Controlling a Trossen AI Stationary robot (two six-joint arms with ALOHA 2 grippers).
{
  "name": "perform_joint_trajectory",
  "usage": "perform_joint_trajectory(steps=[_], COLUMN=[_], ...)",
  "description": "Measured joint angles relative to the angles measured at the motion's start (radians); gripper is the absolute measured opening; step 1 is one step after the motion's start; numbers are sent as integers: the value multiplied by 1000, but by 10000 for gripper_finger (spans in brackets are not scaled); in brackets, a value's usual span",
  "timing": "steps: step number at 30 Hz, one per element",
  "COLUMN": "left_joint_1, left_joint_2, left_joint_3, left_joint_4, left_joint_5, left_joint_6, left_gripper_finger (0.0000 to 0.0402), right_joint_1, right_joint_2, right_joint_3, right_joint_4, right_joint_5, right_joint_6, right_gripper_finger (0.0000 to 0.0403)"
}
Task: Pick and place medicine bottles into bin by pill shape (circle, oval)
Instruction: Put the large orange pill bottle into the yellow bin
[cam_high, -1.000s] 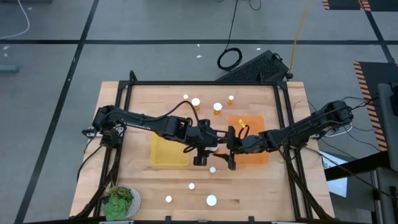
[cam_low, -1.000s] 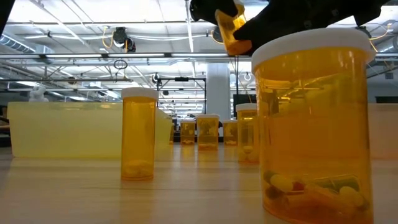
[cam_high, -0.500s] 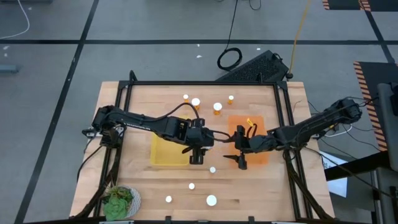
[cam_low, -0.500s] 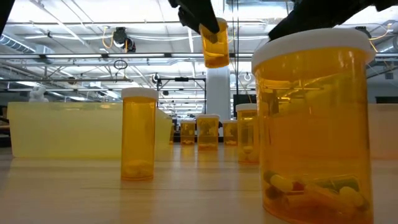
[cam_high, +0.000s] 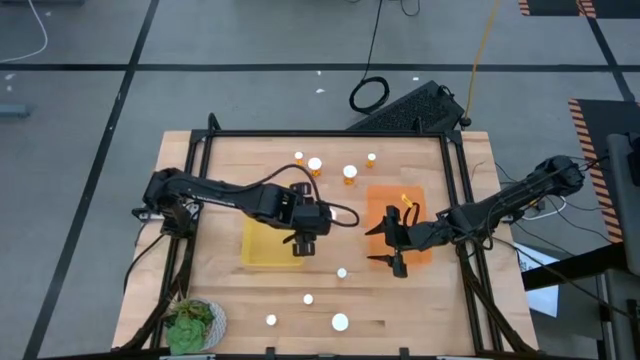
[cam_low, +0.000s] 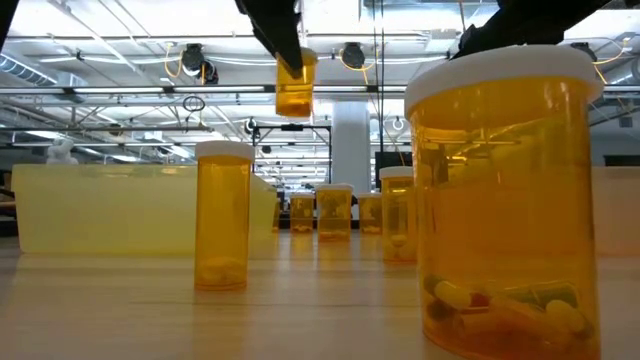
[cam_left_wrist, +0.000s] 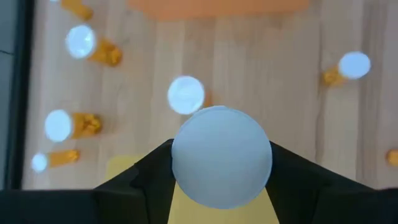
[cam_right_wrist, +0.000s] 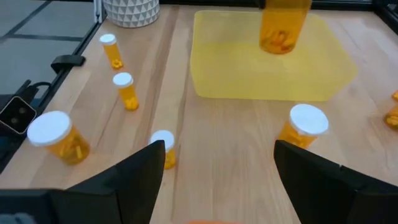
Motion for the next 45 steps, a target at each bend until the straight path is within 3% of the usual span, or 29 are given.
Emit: perform_joint_trajectory(steps=[6,11,16,21,26,45], left_joint_1=[1,13,51,101,154,227], left_joint_2=[-54,-145,-260,-335,-338,-322], left_joint_3=[-43,-171,-352,-527,-639,-826], left_joint_4=[-31,-12,145,289,379,608], left_joint_5=[-23,-86,-109,-101,-37,42], left_joint_6=[-32,-89,-126,-131,-133,-135], left_gripper_finger=[221,218,209,225,221,218], right_joint_1=[0,0,-1,-1,-1,-1], right_joint_2=[0,0,0,0,0,0], right_joint_3=[0,0,0,0,0,0], right_joint_4=[1,7,8,17,34,37], right_joint_5=[5,4,5,28,30,57], right_joint_6=[0,0,0,-1,-8,-19], right_gripper_finger=[297,297,297,297,297,297])
